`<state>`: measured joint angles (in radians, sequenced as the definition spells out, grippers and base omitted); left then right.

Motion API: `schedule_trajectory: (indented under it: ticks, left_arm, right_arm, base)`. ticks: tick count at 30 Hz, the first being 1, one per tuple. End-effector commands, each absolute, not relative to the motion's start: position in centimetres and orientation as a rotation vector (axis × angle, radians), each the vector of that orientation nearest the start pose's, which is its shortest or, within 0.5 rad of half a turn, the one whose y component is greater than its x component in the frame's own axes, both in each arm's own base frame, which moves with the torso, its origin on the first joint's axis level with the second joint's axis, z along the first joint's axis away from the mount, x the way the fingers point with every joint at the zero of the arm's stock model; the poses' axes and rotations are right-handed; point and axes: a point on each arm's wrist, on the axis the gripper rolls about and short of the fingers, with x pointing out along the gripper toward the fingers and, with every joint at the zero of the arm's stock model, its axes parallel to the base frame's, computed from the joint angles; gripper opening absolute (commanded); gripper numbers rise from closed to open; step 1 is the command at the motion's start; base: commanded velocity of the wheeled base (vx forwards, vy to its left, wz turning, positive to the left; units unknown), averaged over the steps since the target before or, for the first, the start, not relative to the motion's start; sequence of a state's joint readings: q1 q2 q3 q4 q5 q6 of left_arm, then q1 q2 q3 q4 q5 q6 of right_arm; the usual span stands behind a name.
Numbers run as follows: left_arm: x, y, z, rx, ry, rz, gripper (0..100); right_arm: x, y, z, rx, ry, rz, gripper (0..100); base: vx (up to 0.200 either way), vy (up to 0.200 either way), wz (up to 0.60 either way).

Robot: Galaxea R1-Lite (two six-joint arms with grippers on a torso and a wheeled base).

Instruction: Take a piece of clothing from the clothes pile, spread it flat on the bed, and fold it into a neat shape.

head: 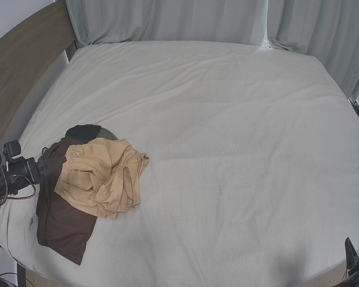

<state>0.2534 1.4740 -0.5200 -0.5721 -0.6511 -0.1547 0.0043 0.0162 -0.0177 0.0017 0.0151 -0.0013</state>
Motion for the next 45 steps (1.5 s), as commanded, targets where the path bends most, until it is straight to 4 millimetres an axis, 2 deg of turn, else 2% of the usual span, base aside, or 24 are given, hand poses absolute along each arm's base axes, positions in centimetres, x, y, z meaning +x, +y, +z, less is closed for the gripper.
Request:
schedule_trajectory:
  ticks: [1,14,15,23,29,37,45]
  left_arm:
    - [23.8,5.7,14.7,-0.295,0.42,-0.357,100]
    - [26.2,6.8,13.4,-0.293,0.424,-0.406,100]
    - [26.4,6.9,12.7,-0.301,0.436,-0.42,100]
    - [28.1,7.9,11.1,-0.289,0.425,-0.419,100]
    - [28.8,7.8,10.4,-0.294,0.43,-0.448,100]
    - [29.8,7.7,10.5,-0.284,0.419,-0.47,100]
    - [30.3,6.1,10.2,-0.277,0.432,-0.524,100]
  right_arm:
    - [-2.3,0.0,7.6,-0.002,0.0,0.02,100]
    - [-2.3,0.0,7.6,-0.002,0.0,0.02,100]
    - [-2.3,0.0,7.6,-0.002,0.0,0.02,100]
    - [-2.3,0.0,7.6,-0.002,0.0,0.02,100]
    - [-2.3,0.0,7.6,-0.002,0.0,0.02,100]
    - [-2.3,0.0,7.6,-0.002,0.0,0.02,100]
    - [-2.3,0.0,7.6,-0.002,0.0,0.02,100]
  base:
    - [0.0,0.0,0.0]
    - [0.0,0.0,0.0]
    - [0.0,0.0,0.0]
    - [0.0,0.0,0.0]
    - [0.0,0.0,0.0]
    - [0.0,0.0,0.0]
    - [0.0,0.0,0.0]
